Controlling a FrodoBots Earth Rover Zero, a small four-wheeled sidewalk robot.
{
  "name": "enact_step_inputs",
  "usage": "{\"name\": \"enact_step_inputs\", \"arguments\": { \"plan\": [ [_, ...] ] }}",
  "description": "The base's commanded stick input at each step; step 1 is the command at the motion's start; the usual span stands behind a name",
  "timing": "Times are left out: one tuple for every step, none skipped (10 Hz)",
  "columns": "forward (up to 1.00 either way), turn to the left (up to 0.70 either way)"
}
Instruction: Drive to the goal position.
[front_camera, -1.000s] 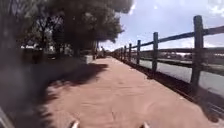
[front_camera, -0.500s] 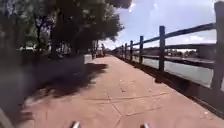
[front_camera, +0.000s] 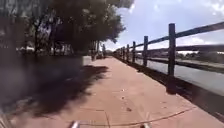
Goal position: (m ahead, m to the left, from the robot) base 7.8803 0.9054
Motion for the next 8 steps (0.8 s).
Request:
{"name": "enact_step_inputs", "arguments": {
  "plan": [
    [1.00, 0.00],
    [1.00, 0.00],
    [1.00, 0.00],
    [1.00, 0.00],
    [1.00, 0.00],
    [1.00, 0.00],
    [1.00, 0.00],
    [1.00, 0.00]
  ]
}}
